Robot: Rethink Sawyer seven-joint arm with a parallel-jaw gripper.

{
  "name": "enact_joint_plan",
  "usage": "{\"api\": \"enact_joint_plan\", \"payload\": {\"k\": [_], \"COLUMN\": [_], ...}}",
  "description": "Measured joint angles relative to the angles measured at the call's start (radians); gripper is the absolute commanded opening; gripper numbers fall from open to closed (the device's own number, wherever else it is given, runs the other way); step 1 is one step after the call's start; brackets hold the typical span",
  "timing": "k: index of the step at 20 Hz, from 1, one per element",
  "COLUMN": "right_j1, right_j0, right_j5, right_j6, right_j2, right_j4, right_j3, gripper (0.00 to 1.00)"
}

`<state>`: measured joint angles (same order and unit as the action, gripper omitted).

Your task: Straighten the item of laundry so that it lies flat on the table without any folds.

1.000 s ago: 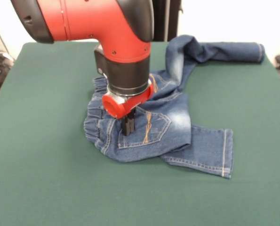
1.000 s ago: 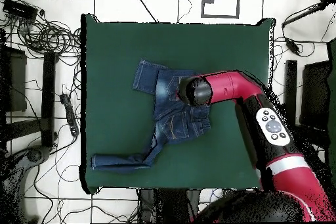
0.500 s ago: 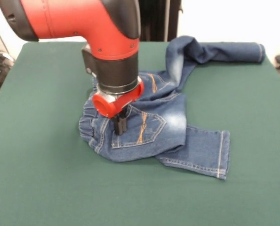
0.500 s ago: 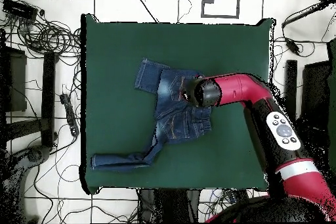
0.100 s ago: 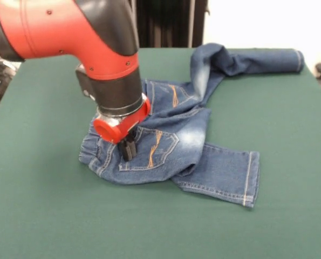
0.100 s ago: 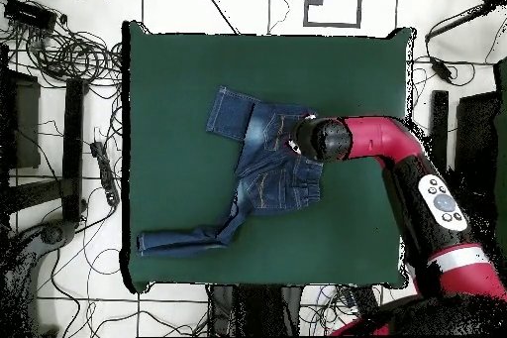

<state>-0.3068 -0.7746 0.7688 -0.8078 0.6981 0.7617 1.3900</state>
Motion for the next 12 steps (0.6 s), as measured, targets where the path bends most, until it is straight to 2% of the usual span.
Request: {"api": "enact_joint_plan", "payload": {"k": [6, 12], "right_j1": [0.018, 0.029], "right_j0": [-0.033, -0.034], "right_j5": [0.021, 0.071], "right_j6": [0.117, 0.178], "right_j2": [0.034, 0.047], "right_j4": [-0.002, -0.002], "right_j3": [-0.003, -0.027], "gripper": [0.0, 0.0]}}
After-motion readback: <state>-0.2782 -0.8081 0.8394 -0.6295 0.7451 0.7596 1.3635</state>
